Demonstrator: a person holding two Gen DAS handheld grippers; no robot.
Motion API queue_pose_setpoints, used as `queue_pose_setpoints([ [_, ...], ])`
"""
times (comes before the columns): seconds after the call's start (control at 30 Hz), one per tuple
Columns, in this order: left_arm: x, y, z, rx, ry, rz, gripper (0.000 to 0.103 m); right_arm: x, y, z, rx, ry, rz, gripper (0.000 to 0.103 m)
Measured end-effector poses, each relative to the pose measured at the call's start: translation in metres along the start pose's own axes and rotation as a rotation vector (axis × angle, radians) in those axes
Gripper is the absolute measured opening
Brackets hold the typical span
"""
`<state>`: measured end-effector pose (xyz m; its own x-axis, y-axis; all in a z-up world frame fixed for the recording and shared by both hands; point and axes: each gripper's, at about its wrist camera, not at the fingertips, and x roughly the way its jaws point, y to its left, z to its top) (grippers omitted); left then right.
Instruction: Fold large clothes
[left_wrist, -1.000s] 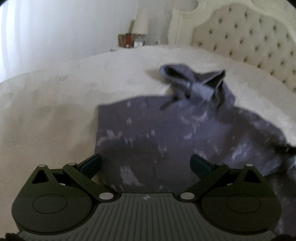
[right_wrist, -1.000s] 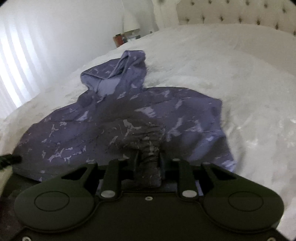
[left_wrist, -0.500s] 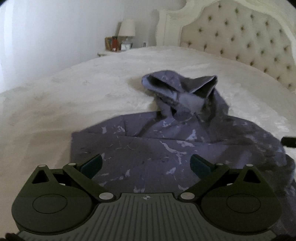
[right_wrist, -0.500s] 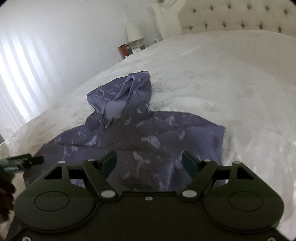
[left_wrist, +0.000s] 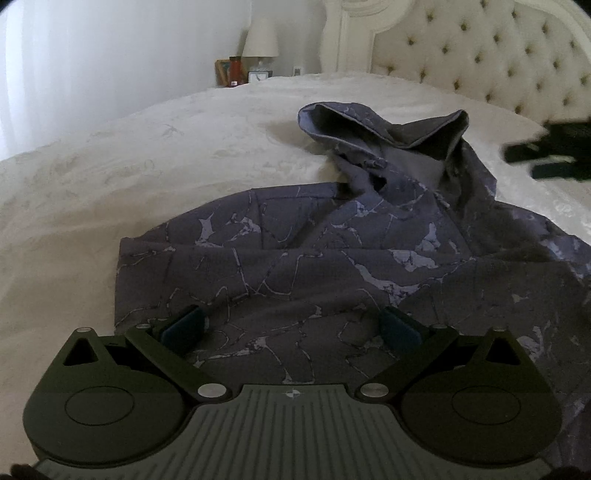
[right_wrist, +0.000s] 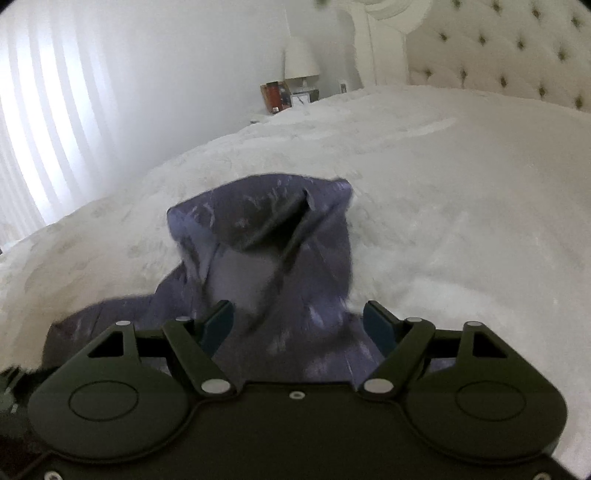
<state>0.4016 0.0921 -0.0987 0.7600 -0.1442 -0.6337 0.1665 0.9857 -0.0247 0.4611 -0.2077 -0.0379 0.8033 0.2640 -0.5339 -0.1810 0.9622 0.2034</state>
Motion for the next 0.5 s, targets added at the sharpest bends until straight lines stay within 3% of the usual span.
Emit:
queue_pose_setpoints([
  [0.3, -0.001, -0.001, 0.004, 0.007, 0.01, -0.007, 0.103, 0.064, 0.012, 0.026, -0.019, 0.023, -0.072, 0.079],
  [0.43, -0.009, 0.002, 0.013, 0.018, 0.032, -0.033, 0.103, 0.068, -0.017, 0.032, 0.015, -0.003, -0.184, 0.076],
  [0.5, -0.015, 0.005, 0.02, 0.001, 0.036, -0.048, 0.103, 0.063, -0.042, 0.03, 0.072, -0.004, -0.2, 0.076],
])
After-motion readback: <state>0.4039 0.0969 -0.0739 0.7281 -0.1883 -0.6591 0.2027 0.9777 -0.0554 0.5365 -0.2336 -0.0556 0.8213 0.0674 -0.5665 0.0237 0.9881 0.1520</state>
